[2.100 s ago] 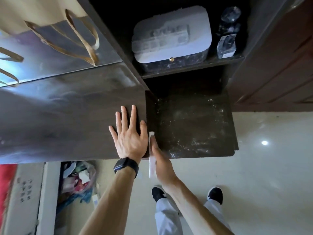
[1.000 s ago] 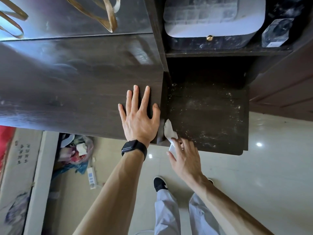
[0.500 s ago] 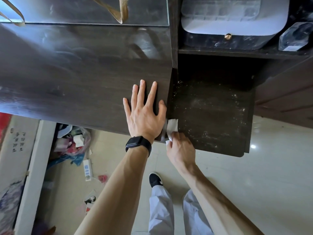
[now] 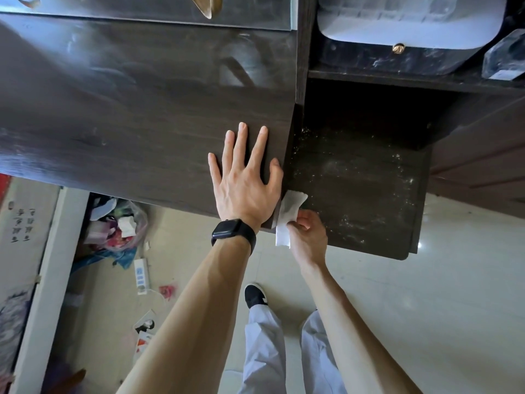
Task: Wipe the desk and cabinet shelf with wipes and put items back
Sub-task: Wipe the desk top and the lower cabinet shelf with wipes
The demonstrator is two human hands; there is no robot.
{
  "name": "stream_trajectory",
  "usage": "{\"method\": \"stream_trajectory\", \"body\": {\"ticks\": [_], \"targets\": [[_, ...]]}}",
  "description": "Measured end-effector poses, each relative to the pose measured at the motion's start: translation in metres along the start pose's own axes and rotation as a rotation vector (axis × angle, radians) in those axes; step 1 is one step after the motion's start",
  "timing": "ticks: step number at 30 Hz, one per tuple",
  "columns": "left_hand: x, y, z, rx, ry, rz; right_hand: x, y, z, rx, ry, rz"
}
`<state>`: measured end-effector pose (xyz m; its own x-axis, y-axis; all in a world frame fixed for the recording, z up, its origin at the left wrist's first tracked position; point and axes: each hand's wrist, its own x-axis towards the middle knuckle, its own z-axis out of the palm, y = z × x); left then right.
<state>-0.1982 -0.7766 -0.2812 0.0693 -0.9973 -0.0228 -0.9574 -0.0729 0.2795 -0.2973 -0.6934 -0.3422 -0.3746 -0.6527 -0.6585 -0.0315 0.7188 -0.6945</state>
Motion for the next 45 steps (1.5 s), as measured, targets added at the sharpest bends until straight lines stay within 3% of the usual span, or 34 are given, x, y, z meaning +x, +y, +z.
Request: {"method": "stream_trajectory", "body": {"ticks": [7, 11, 14, 21, 26, 38, 45], "targets": [[0.0, 0.0, -0.001, 0.0, 0.005, 0.0, 0.005, 0.021, -0.002, -0.689, 0.293, -0.564], [0.0, 0.0, 0.0, -0.001, 0.011, 0.002, 0.008, 0.038, -0.008, -0.96, 0.12, -0.741], [0.0, 0.0, 0.0, -0.002, 0.011, 0.005, 0.009, 0.047, -0.002, -1.152, -0.058, -0.756], [0.001, -0.001, 0.0, 0.005, 0.004, 0.006, 0.03, 0.029, 0.004, -1.228, -0.055, -0.792], [0.0, 0.001, 0.001, 0.02, 0.004, 0.01, 0.058, 0.009, 0.016, -1.342, -0.104, -0.678], [0.0, 0.001, 0.002, 0.041, 0.018, 0.006, 0.108, -0.057, 0.004, -1.325, 0.061, -0.671], [0.0, 0.001, 0.001, 0.039, 0.014, 0.002, 0.119, -0.073, 0.008, -1.414, 0.077, -0.642]]}}
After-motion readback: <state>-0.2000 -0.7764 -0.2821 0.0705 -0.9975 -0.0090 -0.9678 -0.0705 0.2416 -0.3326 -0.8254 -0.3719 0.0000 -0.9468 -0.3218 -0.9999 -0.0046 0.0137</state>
